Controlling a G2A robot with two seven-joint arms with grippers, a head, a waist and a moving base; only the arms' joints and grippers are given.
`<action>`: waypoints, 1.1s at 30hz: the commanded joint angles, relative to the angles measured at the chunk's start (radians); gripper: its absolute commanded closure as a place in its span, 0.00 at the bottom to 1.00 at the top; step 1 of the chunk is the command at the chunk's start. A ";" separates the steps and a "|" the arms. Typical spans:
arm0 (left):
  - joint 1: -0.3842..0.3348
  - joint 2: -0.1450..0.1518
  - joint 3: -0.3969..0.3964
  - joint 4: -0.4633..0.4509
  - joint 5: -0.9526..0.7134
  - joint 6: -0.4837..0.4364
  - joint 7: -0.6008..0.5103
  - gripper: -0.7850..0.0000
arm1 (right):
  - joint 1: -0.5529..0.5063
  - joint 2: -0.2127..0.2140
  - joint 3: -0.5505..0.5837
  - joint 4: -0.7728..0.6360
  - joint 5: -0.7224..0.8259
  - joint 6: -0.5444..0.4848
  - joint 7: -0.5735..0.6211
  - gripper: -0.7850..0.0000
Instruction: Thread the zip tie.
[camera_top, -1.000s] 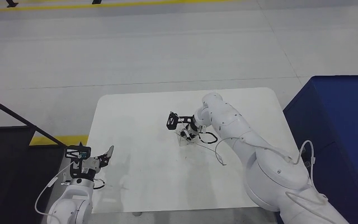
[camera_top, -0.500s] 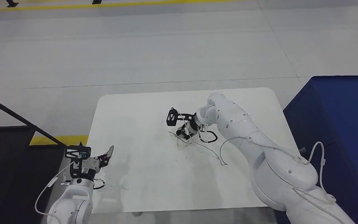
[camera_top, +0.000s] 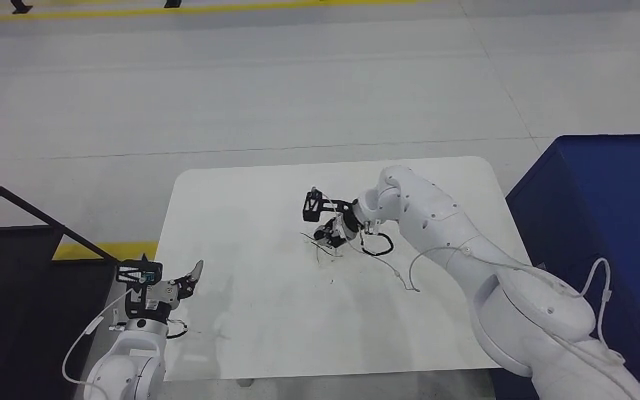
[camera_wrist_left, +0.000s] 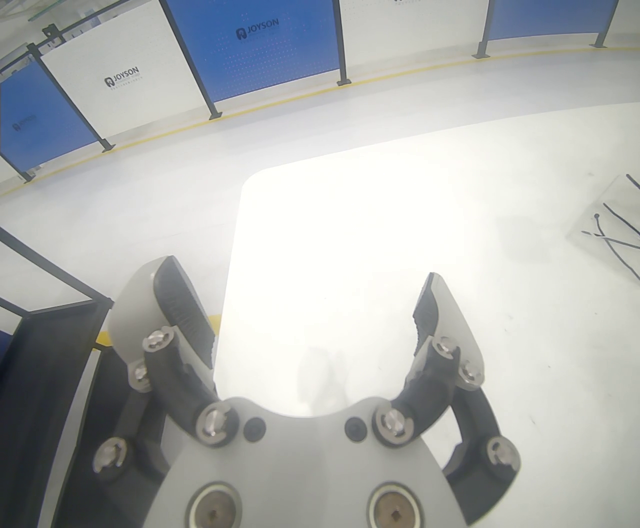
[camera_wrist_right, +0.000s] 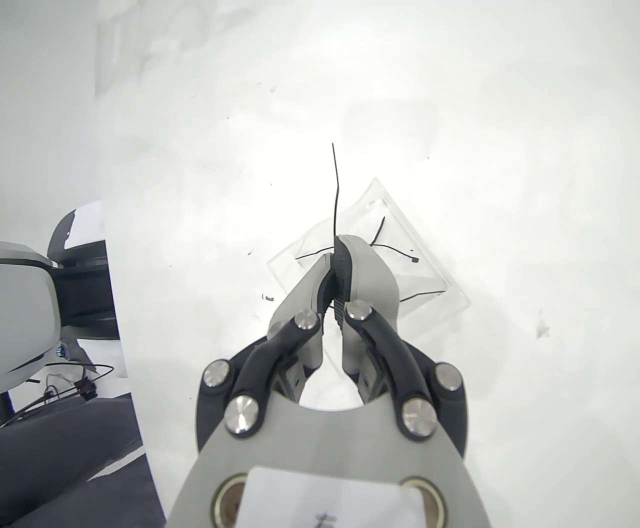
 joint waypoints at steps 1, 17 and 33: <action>0.000 0.000 0.000 0.000 0.000 0.000 0.000 0.00 | -0.023 0.032 0.023 -0.064 0.102 -0.002 -0.026 1.00; 0.000 0.000 0.000 0.000 0.000 0.000 0.000 0.00 | -0.092 0.198 0.128 -0.305 0.453 -0.002 0.108 1.00; 0.000 0.000 0.000 0.000 0.000 0.000 0.000 0.00 | -0.173 0.207 0.141 -0.434 0.647 -0.002 0.107 1.00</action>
